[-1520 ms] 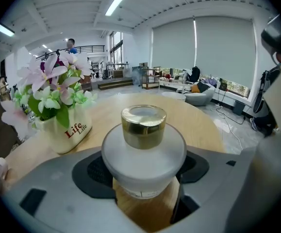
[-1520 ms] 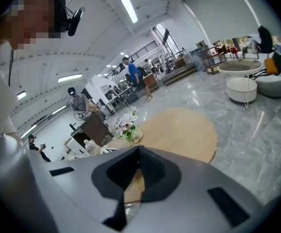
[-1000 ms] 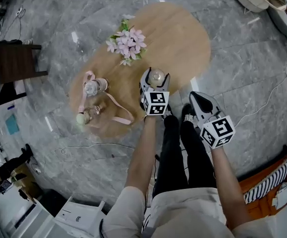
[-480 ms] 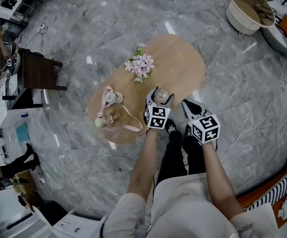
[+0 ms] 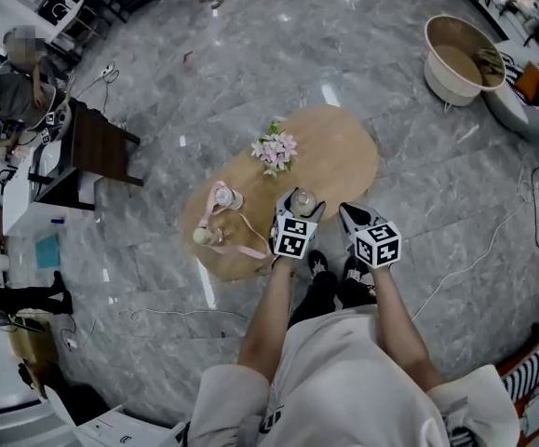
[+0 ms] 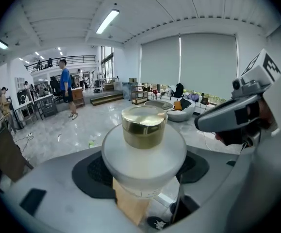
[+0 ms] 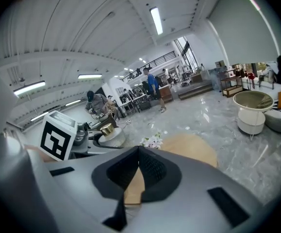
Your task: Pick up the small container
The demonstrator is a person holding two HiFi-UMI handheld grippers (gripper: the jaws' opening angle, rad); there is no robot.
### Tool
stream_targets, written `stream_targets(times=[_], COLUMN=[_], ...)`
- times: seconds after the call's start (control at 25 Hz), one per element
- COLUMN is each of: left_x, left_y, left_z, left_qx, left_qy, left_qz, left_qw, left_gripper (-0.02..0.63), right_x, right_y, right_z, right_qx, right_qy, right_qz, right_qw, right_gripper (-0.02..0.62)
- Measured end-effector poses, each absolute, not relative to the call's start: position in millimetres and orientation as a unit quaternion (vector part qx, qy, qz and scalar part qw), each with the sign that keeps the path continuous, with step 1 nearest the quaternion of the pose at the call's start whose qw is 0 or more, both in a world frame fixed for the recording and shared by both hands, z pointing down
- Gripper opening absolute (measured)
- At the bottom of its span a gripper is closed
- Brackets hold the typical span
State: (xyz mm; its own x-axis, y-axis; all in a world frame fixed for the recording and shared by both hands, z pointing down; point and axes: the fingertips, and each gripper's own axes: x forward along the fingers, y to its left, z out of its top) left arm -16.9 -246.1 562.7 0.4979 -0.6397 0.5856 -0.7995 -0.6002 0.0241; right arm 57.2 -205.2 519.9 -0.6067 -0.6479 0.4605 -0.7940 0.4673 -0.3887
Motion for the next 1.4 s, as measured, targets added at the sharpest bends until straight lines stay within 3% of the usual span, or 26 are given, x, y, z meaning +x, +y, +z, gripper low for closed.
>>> stream_targets(times=[0.48, 1.4], left_x=[-8.4, 8.5], left_y=[-234.5, -223.8], left_z=[486.5, 455.7], left_qx=[0.813, 0.835], left_qy=[-0.499, -0.495], left_qz=[0.238, 0.198], left_qw=[0.185, 0.138], left_gripper=[0.331, 0.331], right_x=[62.1, 66.4], right_y=[-249.6, -222.0], right_z=[473.6, 439.8], right_qx=[0.414, 0.351], right_qy=[-0.828, -0.909], right_qz=[0.373, 0.196], right_qw=[0.07, 0.114], right_gripper=[0.069, 0.069])
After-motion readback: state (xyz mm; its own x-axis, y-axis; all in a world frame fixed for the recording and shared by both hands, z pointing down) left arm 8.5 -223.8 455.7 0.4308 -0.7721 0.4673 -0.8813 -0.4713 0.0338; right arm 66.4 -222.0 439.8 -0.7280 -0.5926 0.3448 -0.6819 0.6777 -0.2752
